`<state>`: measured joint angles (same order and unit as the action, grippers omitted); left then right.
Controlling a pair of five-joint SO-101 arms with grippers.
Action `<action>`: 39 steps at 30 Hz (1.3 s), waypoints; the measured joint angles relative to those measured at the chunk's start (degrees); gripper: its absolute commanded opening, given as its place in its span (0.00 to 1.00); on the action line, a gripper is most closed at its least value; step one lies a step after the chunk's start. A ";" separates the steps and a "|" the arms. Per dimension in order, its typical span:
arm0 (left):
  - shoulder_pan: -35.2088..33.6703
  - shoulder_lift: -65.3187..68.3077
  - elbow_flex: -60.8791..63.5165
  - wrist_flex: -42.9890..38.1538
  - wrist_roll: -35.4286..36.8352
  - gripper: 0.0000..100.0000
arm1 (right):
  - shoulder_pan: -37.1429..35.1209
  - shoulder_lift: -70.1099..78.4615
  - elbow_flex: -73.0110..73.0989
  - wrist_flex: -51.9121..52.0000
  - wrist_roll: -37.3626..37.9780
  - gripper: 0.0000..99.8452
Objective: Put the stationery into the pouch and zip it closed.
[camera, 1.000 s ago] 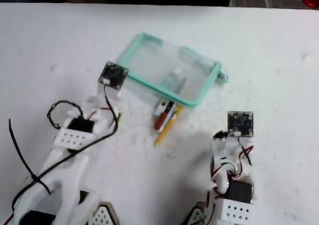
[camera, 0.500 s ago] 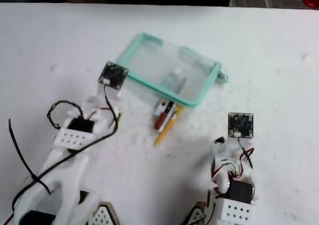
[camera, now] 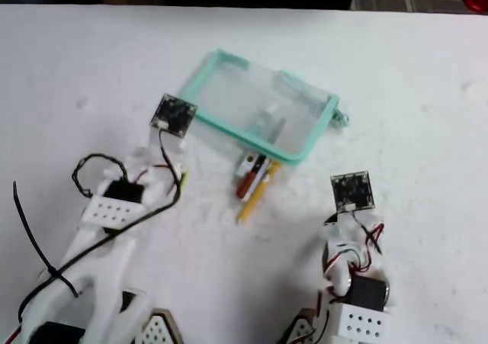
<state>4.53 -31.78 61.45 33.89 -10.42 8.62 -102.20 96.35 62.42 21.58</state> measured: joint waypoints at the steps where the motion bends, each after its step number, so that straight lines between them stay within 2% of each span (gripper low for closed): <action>1: 0.00 0.00 0.00 0.00 0.00 0.18 | 0.18 0.00 0.00 0.35 -0.18 0.27; 16: 0.00 0.00 0.00 0.00 0.00 0.19 | 0.35 0.00 0.00 2.11 -0.26 0.27; 20: 0.00 0.00 0.00 0.00 0.00 0.02 | 0.35 0.00 0.00 2.11 -0.26 0.27; 24: 0.00 0.00 0.09 0.00 0.00 0.09 | 0.35 0.00 0.00 2.11 -0.26 0.27; 32: 0.00 0.00 0.09 0.00 0.00 0.11 | 0.35 0.00 0.00 2.11 -0.44 0.27; 39: 0.00 0.00 0.09 0.00 0.53 0.20 | 0.53 0.00 -0.18 2.11 -0.35 0.27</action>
<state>4.53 -31.78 61.54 33.89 -9.89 9.14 -102.20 96.18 64.53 21.23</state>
